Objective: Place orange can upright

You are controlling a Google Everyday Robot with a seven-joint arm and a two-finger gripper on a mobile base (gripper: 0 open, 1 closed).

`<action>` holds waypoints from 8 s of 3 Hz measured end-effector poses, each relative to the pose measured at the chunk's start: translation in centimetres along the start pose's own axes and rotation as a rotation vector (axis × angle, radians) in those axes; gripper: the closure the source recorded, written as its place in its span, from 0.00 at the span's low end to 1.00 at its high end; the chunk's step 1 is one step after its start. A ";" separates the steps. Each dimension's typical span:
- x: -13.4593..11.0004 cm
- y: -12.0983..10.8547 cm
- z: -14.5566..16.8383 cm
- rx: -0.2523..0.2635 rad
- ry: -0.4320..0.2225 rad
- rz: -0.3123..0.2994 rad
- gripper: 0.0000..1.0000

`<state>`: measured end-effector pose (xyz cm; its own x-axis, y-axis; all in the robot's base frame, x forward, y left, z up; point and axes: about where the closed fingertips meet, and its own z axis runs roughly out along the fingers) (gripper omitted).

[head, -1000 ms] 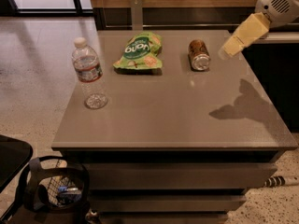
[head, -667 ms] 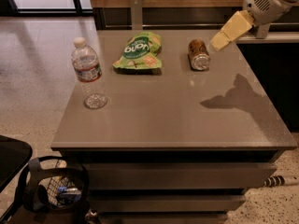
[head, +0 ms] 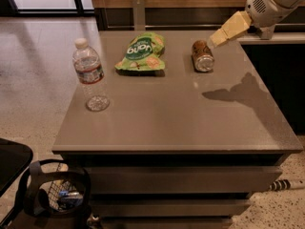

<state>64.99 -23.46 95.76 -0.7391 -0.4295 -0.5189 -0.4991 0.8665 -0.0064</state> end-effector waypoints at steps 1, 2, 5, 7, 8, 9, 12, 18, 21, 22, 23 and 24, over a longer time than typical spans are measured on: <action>-0.2 0.0 0.2 -0.004 0.000 0.002 0.00; -1.6 -0.4 1.7 -0.035 -0.004 0.020 0.00; -6.6 -0.7 6.7 0.000 0.005 0.080 0.00; -7.3 -0.9 11.1 0.037 0.104 0.100 0.00; -6.8 -1.2 12.7 0.054 0.167 0.109 0.00; -6.3 -1.4 13.5 0.066 0.208 0.109 0.00; -5.3 -1.7 14.9 0.088 0.297 0.084 0.00; -3.2 -1.2 17.6 0.054 0.369 0.187 0.00; -4.5 -1.4 19.4 0.053 0.314 0.188 0.39; -4.8 -1.5 19.7 0.055 0.304 0.188 0.61; -4.9 -1.4 19.4 0.055 0.303 0.188 0.84; -5.2 -1.5 20.0 0.057 0.290 0.187 1.00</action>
Offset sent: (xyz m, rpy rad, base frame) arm 0.0493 0.0103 -0.0032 0.0808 0.0314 -0.0034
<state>78.61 -17.49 81.39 -0.9171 -0.3096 -0.2511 -0.3232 0.9462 0.0138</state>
